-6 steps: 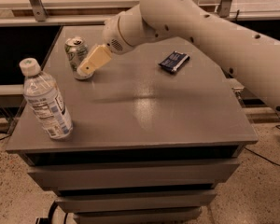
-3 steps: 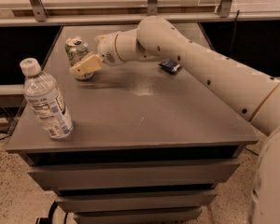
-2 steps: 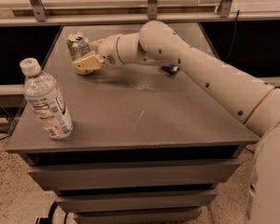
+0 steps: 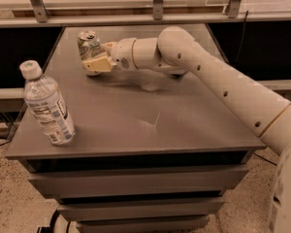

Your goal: Move 7up can near blue plastic bottle

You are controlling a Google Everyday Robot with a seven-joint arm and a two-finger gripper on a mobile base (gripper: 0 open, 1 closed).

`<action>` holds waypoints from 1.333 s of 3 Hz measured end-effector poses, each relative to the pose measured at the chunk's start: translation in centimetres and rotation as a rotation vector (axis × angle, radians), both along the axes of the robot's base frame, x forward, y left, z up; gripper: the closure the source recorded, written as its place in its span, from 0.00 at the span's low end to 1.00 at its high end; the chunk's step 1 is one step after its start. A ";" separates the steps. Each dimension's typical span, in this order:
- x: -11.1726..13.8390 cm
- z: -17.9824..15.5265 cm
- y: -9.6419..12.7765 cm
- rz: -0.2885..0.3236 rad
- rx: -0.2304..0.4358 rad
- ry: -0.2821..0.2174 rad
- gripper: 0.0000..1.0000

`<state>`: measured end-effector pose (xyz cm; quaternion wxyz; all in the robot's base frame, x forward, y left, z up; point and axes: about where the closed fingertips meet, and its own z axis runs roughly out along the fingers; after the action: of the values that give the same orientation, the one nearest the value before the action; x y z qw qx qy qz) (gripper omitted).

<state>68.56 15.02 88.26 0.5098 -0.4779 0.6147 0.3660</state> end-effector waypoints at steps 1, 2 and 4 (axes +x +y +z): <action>-2.0 0.6 -1.7 0.037 0.025 -0.012 1.00; -4.6 1.4 -4.0 0.064 0.010 -0.034 1.00; -10.6 2.4 -8.2 0.139 -0.072 -0.040 1.00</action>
Offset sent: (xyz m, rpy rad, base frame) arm -0.0756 -0.0752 0.0254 -0.0100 -0.0623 0.0861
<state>57.93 6.80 90.70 0.4778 -0.5448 0.5824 0.3685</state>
